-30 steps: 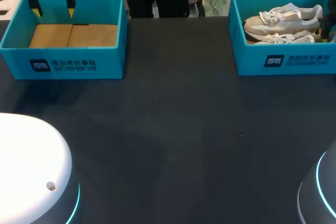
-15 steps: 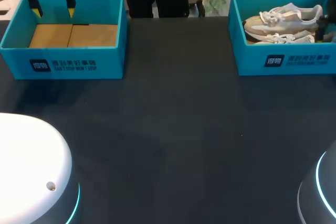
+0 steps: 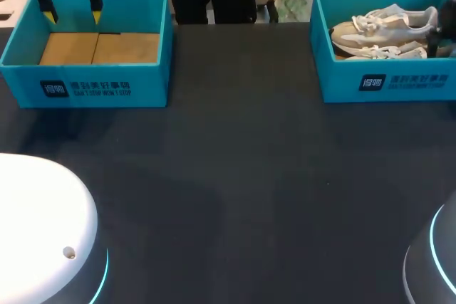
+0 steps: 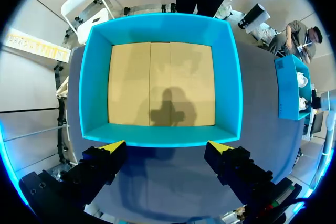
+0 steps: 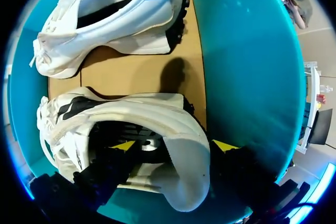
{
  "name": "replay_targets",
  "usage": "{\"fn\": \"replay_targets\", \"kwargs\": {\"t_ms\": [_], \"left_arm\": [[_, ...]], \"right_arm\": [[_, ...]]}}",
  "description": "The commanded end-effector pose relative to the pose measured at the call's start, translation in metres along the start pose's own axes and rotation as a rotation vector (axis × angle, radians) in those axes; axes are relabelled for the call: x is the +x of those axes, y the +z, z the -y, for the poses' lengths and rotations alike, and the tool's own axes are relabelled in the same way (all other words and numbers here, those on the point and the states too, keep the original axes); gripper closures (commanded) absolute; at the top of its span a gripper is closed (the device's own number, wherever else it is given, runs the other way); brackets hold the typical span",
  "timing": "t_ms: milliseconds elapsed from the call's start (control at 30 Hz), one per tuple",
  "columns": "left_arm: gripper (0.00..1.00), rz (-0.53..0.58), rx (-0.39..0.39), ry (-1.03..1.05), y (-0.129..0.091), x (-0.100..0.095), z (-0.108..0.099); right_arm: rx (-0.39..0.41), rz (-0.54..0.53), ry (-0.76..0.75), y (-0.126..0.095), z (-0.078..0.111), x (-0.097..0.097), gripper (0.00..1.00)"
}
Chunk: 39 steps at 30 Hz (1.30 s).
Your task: Take the shoe out of the shoebox, open the shoe tongue, remove and reinsert the insole, then place the shoe into the shoebox
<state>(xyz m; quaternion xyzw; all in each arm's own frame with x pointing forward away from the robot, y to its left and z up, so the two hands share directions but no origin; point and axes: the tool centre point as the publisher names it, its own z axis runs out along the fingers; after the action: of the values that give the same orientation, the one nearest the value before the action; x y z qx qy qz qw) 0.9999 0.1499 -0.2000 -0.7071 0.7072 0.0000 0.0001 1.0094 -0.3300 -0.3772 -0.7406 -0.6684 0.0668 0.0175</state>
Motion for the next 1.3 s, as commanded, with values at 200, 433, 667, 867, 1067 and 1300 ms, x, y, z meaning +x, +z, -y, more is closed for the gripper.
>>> {"fn": "replay_targets", "kwargs": {"t_ms": [200, 433, 667, 867, 1067, 1300], "left_arm": [[0.0, 0.0, 0.0, 0.0, 0.0, 0.0, 0.0], [0.0, 0.0, 0.0, 0.0, 0.0, 0.0, 0.0], [0.0, 0.0, 0.0, 0.0, 0.0, 0.0, 0.0], [0.0, 0.0, 0.0, 0.0, 0.0, 0.0, 0.0], [0.0, 0.0, 0.0, 0.0, 0.0, 0.0, 0.0], [0.0, 0.0, 0.0, 0.0, 0.0, 0.0, 0.0]], "right_arm": [[0.0, -0.005, -0.005, 0.006, 0.002, 0.0, 0.61], [-0.011, 0.006, 0.004, 0.004, 0.003, 0.001, 1.0], [-0.025, 0.009, 0.031, -0.002, 0.002, -0.002, 1.0], [-0.031, 0.036, 0.086, -0.016, 0.002, -0.005, 1.0], [-0.064, 0.052, 0.157, -0.045, 0.001, -0.014, 1.0], [-0.09, 0.068, 0.21, -0.076, -0.001, -0.019, 1.0]]}}
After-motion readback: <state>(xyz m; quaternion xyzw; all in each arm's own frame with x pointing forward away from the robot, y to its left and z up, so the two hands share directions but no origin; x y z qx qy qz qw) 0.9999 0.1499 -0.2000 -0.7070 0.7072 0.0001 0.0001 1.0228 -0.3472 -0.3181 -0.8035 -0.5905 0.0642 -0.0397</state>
